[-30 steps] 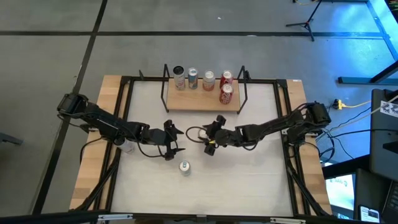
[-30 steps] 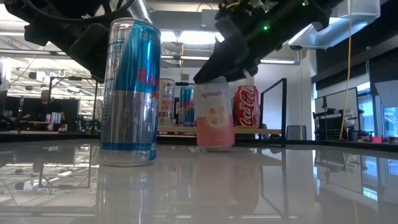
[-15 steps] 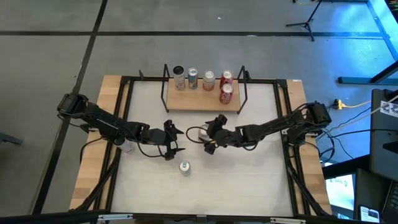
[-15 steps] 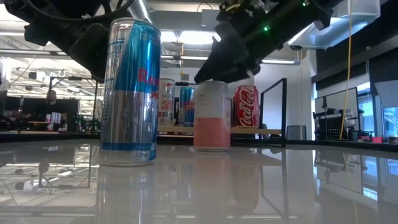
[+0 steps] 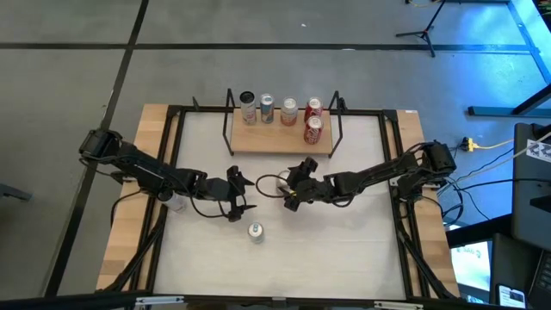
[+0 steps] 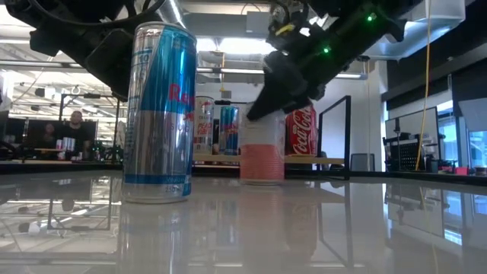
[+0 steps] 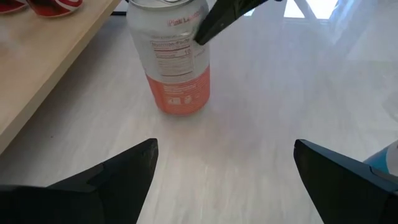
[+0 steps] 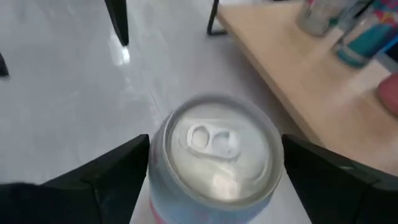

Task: Place canned beverage on shelf
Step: Put the pink soda can align with the other pink soda can on the shelf

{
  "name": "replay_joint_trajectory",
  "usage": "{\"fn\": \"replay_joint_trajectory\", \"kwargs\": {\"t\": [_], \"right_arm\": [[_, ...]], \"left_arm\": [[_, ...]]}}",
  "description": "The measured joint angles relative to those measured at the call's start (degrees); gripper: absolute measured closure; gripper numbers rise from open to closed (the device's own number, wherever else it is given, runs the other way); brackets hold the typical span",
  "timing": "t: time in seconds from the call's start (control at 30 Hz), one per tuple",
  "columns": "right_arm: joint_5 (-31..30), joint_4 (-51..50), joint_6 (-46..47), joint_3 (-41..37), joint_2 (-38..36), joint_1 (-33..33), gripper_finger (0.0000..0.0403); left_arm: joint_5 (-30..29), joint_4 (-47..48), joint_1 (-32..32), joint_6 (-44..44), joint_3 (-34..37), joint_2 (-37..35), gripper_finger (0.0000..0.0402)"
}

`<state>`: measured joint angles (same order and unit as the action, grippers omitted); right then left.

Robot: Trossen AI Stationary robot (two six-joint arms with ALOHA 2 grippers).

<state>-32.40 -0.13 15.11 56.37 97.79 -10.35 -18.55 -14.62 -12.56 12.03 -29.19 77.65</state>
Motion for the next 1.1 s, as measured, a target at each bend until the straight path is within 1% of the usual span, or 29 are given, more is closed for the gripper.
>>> {"fn": "replay_joint_trajectory", "kwargs": {"t": [0.23,0.37,0.47,0.57,0.73,0.87,0.93,1.1], "right_arm": [[0.62,0.71,1.62,0.03,2.68,0.31,0.0047],[-0.78,2.66,1.08,0.04,3.49,0.28,0.0049],[-1.05,3.65,0.71,0.01,3.51,0.28,0.0073],[-2.09,3.68,0.3,0.01,3.51,0.28,0.012],[-3.13,2.0,-0.5,0.7,2.27,0.26,0.0124],[-3.84,1.27,-1.04,3.87,-0.28,0.26,0.0124],[-5.98,0.22,-2.0,5.67,-1.01,0.2,0.0124],[-15.72,-3.99,-2.89,10.6,-0.97,2.37,0.0124]], "left_arm": [[0.09,-0.02,0.0,0.0,0.0,0.02,0.0035],[0.15,-0.2,0.0,0.0,0.0,0.02,0.0035],[0.19,-0.36,0.0,0.0,0.0,0.02,0.0035],[0.2,-0.39,0.0,0.0,0.0,0.02,0.0035],[0.2,-0.39,0.0,0.0,0.0,0.02,0.0035],[0.2,-0.39,0.0,0.0,0.0,0.02,0.0035],[0.2,-0.51,0.0,0.0,0.0,0.02,0.0035],[0.2,-0.72,0.0,1.1,0.0,0.02,0.0035]]}}
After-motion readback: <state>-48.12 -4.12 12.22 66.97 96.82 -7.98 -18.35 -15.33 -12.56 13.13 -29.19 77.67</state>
